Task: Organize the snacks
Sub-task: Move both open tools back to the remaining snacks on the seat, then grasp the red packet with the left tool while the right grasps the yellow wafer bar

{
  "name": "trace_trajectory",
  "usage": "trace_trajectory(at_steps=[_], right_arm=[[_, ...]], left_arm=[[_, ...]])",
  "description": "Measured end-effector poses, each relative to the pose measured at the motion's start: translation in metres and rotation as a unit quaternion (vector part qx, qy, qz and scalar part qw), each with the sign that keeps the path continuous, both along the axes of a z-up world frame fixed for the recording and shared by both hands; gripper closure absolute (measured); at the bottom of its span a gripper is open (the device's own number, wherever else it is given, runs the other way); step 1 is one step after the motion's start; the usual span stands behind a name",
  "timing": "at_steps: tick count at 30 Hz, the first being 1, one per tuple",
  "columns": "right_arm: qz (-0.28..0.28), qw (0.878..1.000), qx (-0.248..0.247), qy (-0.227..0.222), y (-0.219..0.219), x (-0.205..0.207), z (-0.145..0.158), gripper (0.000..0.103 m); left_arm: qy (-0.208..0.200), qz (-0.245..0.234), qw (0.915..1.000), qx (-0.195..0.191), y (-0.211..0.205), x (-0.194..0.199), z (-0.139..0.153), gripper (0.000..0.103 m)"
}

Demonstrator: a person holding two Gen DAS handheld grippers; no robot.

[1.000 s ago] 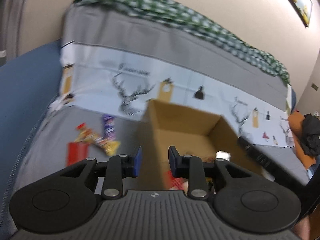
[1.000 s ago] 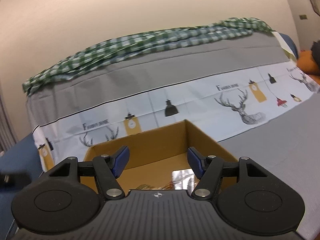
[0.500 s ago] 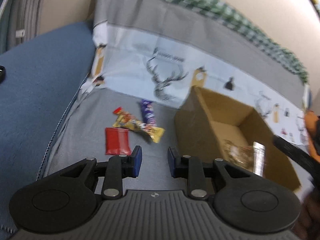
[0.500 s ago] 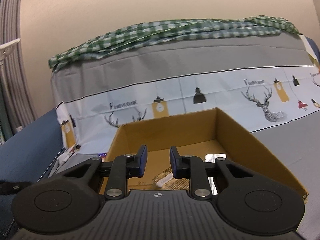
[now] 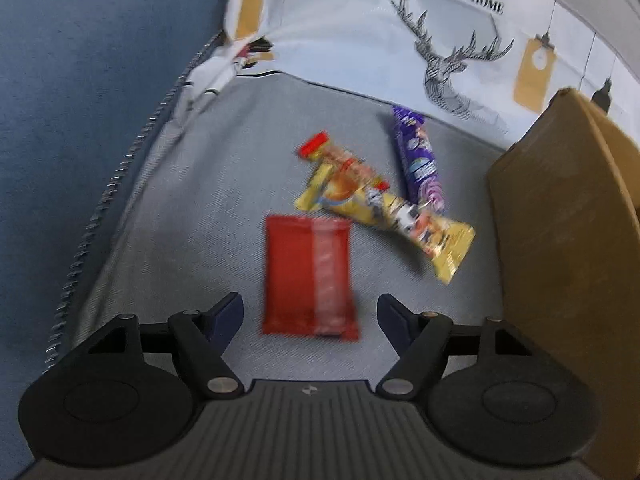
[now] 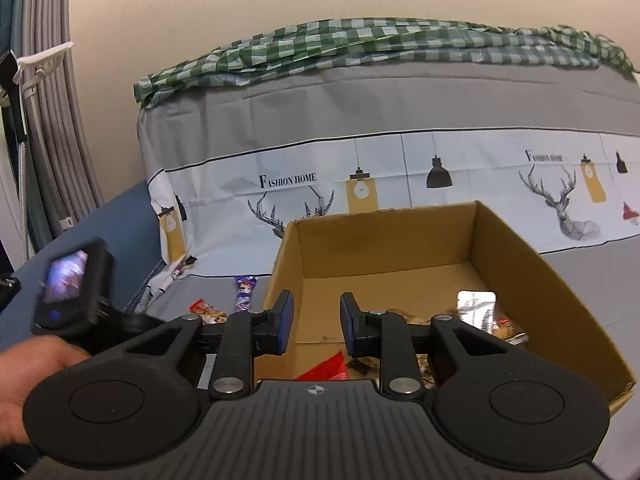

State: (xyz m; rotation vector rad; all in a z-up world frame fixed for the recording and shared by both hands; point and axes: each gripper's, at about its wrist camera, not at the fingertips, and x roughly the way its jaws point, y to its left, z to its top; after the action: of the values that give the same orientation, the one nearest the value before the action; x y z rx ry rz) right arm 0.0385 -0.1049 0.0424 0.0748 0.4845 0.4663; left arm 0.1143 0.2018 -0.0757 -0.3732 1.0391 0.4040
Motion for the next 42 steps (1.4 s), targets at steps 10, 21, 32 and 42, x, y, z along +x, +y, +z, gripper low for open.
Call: trace_trajectory(at_steps=[10, 21, 32, 42], right_arm=[[0.017, 1.000, -0.006, 0.004, 0.022, 0.004, 0.008, 0.072], [0.072, 0.995, -0.060, 0.020, 0.066, 0.001, 0.008, 0.072], [0.126, 0.977, -0.148, 0.083, 0.189, 0.091, -0.016, 0.063], [0.172, 0.928, -0.306, 0.121, 0.260, 0.124, -0.086, 0.050]], left_arm=[[0.025, -0.034, 0.9972, 0.062, -0.007, 0.011, -0.006, 0.053], [0.003, 0.033, 0.9990, -0.031, 0.037, -0.011, 0.005, 0.058], [-0.017, 0.129, 0.9863, -0.102, 0.080, -0.035, 0.010, 0.058], [-0.018, 0.125, 0.9858, -0.110, 0.084, -0.038, 0.012, 0.058]])
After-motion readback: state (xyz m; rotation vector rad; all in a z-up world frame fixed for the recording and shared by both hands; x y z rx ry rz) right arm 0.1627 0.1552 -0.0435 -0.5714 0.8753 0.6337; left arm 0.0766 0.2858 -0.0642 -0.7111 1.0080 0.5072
